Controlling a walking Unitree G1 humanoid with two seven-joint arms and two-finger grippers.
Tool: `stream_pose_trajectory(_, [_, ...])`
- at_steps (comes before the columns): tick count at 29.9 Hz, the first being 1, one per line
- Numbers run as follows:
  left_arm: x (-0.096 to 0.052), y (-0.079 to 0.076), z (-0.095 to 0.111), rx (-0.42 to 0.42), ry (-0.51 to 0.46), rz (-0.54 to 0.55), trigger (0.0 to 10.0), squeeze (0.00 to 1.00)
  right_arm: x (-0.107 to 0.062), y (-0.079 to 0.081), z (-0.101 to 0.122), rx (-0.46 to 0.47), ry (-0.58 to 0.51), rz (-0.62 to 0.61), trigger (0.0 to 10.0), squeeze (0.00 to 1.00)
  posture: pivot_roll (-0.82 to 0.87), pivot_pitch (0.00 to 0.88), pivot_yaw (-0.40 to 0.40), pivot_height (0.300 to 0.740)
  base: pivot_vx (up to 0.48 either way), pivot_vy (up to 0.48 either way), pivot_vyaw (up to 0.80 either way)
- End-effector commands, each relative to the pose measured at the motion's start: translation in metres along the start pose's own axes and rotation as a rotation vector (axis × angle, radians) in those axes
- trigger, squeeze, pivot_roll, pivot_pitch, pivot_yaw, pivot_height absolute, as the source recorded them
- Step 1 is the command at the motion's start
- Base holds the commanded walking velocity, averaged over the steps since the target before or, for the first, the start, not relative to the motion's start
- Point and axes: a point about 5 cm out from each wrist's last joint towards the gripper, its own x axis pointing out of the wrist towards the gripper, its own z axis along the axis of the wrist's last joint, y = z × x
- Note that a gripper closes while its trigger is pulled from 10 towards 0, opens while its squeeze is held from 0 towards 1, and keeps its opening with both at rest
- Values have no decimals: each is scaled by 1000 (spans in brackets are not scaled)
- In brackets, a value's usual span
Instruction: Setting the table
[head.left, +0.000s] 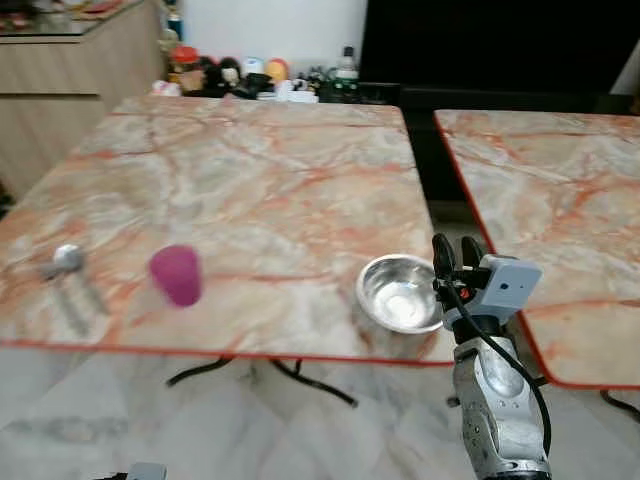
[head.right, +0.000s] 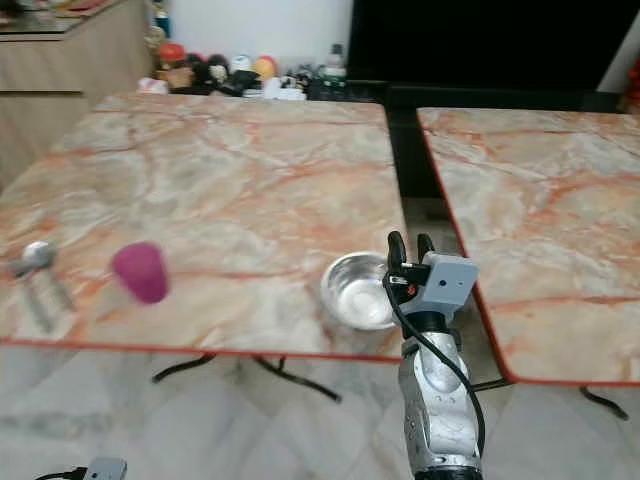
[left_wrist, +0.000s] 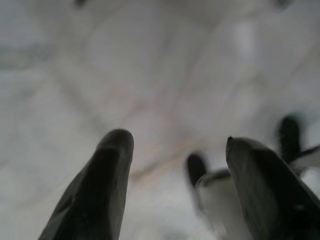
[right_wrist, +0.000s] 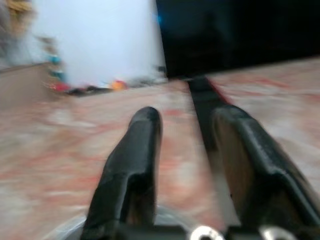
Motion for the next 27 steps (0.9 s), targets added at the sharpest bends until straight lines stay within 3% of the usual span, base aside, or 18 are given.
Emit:
stream_pose_trajectory(1, [-5,11,-12,-4,42,30,10000,0,1,8,5,20,-22,14,10000,0,-20,104,-10,740,0,0,0])
stream_pose_trajectory(9, [-5,11,-15,-1,48,33,10000,0,-21,6,1,103,37,-38,10000,0,-23,109,-15,740,0,0,0])
stream_pose_trajectory(12, [-6,12,-16,1,51,37,10000,0,-37,3,-3,149,91,-75,10000,0,-23,112,-16,740,0,0,0])
stream_pose_trajectory(13, [-6,12,-17,1,53,39,10000,0,-41,1,-3,171,106,-92,10000,282,-26,113,-17,740,0,0,0])
stream_pose_trajectory(14, [-6,13,-17,1,54,39,10000,0,-44,0,-3,185,115,-102,10000,804,-26,113,-17,740,0,0,0])
stream_pose_trajectory(15, [-6,13,-17,4,57,39,10000,0,-46,0,-4,219,130,-119,10000,1000,-34,115,-15,740,0,0,0])
stream_pose_trajectory(19, [-6,13,-18,8,60,36,10000,0,-50,2,-6,285,175,-135,10000,1000,-34,117,-14,740,0,0,0])
stream_pose_trajectory(20, [-6,12,-18,7,60,34,10000,0,-52,3,-8,308,228,-163,10000,988,-34,117,-14,740,0,0,0])
stream_pose_trajectory(21, [-6,12,-17,10,59,34,10000,0,-53,3,-10,318,257,-186,10000,0,-29,117,-15,740,0,0,0])
stream_pose_trajectory(27, [-6,12,-18,35,67,31,10000,0,-55,3,-28,368,404,-204,10000,0,-24,118,-14,740,0,0,0])
